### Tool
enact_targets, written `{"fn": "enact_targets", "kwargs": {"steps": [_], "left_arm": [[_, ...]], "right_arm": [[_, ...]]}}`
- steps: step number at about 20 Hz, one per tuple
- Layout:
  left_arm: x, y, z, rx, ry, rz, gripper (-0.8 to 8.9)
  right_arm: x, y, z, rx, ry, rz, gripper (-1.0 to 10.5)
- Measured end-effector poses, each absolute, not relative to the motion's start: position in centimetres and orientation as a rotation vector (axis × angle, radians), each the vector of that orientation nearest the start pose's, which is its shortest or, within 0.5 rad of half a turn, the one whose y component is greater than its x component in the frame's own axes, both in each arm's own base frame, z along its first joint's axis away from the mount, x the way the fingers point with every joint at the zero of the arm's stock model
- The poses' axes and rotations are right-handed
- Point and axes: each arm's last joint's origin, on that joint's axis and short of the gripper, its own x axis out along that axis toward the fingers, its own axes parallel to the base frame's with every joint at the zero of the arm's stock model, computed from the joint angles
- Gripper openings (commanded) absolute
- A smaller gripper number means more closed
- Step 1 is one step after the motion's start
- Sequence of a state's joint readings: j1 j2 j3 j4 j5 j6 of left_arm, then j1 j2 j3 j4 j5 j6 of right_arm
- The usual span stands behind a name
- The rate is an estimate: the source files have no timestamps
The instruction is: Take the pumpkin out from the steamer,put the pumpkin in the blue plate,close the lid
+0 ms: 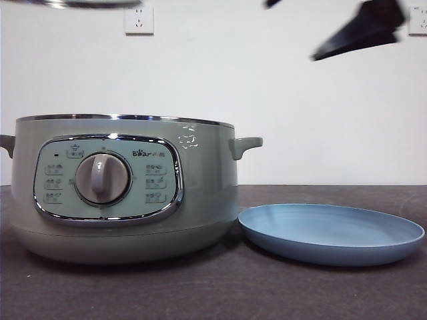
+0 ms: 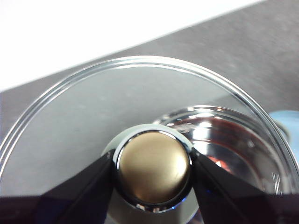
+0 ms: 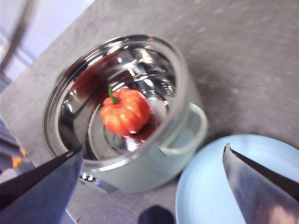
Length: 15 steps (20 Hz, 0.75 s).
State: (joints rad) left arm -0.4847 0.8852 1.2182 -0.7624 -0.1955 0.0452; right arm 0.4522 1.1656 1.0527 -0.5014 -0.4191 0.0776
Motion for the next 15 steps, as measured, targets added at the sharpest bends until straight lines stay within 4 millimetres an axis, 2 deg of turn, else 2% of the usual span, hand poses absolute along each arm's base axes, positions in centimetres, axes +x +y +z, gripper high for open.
{"fn": "enact_targets", "kwargs": {"steps": [2,6,10,13,15], "left_arm": [[12.4,-5.7,40.9,0.190,0.374,-0.240,-0.08],[9.5,-3.6,41.4,0.204,0.324,-0.067,-0.08],[7.3,-2.3,41.6,0.200,0.293,-0.003,-0.08],[6.8,-2.0,41.4,0.208,0.308,0.001,-0.08],[7.0,-2.1,41.2,0.215,0.322,-0.004,-0.08]], "right_arm": [[22.3,13.7,32.7,0.014,0.682,0.848,5.0],[24.5,19.3,34.0,-0.148,0.735,0.899,5.1],[25.9,25.3,34.4,-0.335,0.770,0.926,5.1],[26.9,28.8,33.8,-0.426,0.812,0.914,6.3],[27.6,30.9,32.4,-0.468,0.838,0.931,6.3]]}}
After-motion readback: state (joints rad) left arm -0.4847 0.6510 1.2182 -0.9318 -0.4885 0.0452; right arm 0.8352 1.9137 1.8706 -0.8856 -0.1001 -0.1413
